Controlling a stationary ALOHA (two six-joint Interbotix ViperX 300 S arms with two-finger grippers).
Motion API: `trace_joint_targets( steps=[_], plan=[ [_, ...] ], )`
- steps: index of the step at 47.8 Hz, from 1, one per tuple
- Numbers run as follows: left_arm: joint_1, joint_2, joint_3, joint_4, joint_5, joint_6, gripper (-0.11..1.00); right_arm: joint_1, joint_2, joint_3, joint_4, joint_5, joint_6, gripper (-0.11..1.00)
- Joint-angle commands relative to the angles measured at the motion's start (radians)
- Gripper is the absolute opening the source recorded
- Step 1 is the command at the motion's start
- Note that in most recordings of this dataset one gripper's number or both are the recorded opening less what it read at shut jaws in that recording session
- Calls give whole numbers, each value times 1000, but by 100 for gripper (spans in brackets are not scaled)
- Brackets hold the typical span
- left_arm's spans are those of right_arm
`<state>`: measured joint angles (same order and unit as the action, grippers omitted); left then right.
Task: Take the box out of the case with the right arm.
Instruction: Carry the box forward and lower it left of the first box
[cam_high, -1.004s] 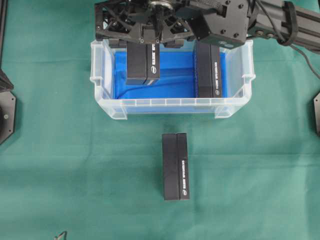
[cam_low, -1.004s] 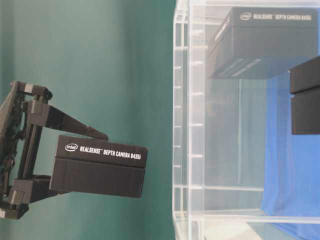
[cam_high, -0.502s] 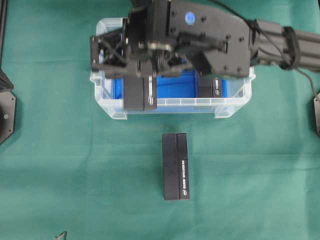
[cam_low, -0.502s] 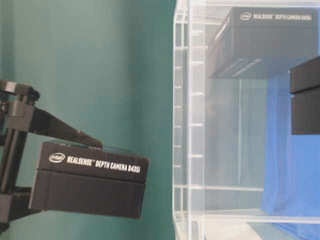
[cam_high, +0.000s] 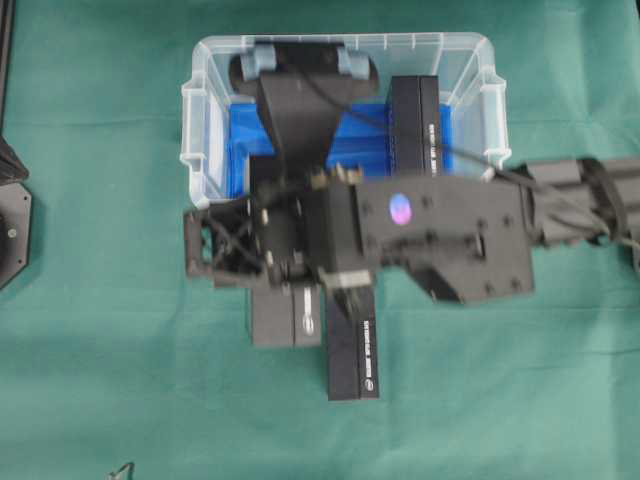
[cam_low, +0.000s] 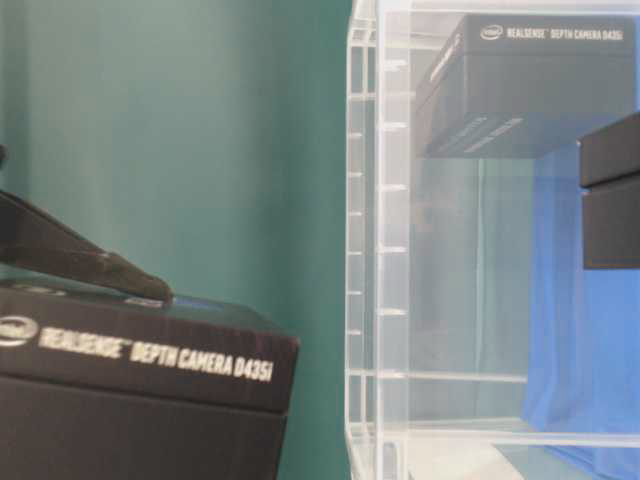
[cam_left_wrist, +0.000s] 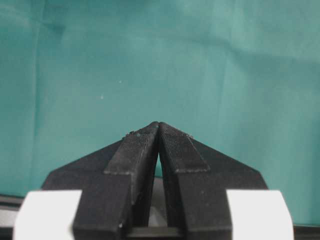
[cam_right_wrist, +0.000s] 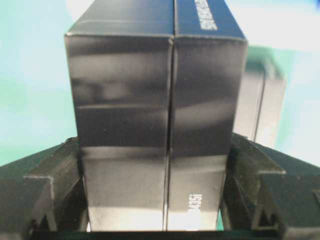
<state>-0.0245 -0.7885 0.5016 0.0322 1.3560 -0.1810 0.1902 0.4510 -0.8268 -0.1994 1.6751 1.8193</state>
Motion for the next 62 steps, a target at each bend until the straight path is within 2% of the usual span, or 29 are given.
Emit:
trace_joint_targets(
  steps=[1,12,37,52,62],
  plan=[
    [2,5,-20,3,-3,2,2,28,-58,-29,-11,-2,20,68],
    [2,0,-18,3,-5,0,2,67,-51,-29,-11,-9,51,68],
    [2,0,-18,3,-3,0,2,60,-31,-28,-2,-18,46,68],
    [3,-2,-18,3,-3,0,2,37,40,0,98,-23,38,68],
    [2,0,-17,3,-6,0,2,20,69,71,123,-91,44,68]
  ],
)
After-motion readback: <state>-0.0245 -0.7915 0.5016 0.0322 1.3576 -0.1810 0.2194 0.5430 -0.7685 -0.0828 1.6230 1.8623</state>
